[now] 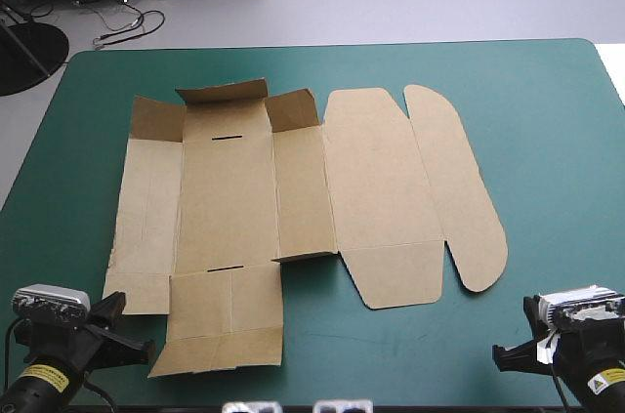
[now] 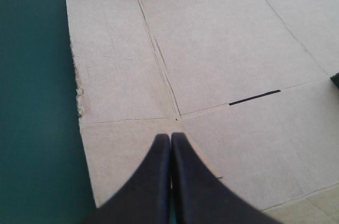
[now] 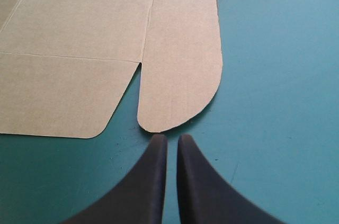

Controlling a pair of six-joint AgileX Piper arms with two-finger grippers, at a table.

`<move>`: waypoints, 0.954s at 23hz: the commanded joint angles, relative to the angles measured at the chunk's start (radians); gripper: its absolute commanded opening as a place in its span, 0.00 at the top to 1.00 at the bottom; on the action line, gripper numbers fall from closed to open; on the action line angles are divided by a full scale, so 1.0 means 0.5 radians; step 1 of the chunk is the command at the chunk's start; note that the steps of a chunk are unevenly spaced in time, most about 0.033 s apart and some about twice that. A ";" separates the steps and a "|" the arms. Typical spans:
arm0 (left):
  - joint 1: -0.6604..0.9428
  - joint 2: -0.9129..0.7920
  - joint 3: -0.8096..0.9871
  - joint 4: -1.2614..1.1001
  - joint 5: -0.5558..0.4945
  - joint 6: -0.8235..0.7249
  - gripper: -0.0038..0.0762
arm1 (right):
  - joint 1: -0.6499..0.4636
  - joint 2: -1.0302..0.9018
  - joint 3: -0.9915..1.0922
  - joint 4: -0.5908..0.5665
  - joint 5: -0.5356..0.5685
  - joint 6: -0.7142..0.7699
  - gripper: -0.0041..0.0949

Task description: Fold the box

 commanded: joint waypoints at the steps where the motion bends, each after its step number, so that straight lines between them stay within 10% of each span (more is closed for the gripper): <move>1: -0.011 0.028 -0.047 -0.019 -0.132 -0.003 0.96 | 0.004 0.033 -0.059 0.027 -0.117 -0.018 0.89; 10: -0.011 0.115 -0.352 -0.019 -0.054 -0.003 0.96 | 0.004 0.033 -0.059 0.027 -0.121 -0.018 0.89; 22: -0.004 1.391 -1.459 0.075 0.220 -0.084 0.96 | 0.004 0.033 -0.059 0.014 -0.133 -0.018 0.89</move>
